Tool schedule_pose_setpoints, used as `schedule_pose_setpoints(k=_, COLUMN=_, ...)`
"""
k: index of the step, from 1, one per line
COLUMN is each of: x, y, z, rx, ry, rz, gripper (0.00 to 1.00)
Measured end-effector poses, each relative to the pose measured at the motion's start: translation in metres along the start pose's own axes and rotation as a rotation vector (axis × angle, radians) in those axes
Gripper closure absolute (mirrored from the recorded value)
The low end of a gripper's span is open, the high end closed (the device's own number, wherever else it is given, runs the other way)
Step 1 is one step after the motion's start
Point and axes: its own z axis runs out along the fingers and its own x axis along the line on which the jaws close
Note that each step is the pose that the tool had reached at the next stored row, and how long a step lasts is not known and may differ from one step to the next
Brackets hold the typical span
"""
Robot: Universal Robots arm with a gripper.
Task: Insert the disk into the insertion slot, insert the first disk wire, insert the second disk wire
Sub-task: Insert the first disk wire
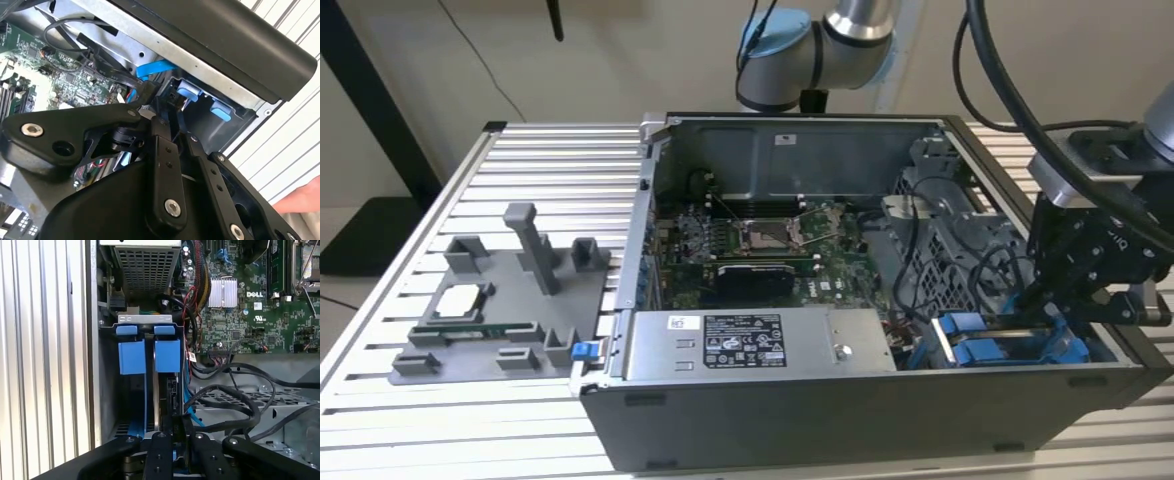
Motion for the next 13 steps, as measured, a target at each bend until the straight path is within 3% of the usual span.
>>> schedule_pose_setpoints(k=3, x=0.0, y=0.0, z=0.0009, rx=-0.0001, ry=-0.0016, rz=0.0, gripper=1.0)
schedule_pose_setpoints(k=4, x=0.0001, y=0.0, z=0.0011, rx=-0.0002, ry=-0.0019, rz=0.0, gripper=0.0)
schedule_pose_setpoints(k=8, x=-0.0001, y=0.0003, z=-0.0012, rx=-0.0001, ry=-0.0025, rz=0.002, gripper=0.0)
schedule_pose_setpoints(k=13, x=-0.0011, y=0.0009, z=-0.0148, rx=-0.0055, ry=-0.0036, rz=0.004, gripper=0.0)
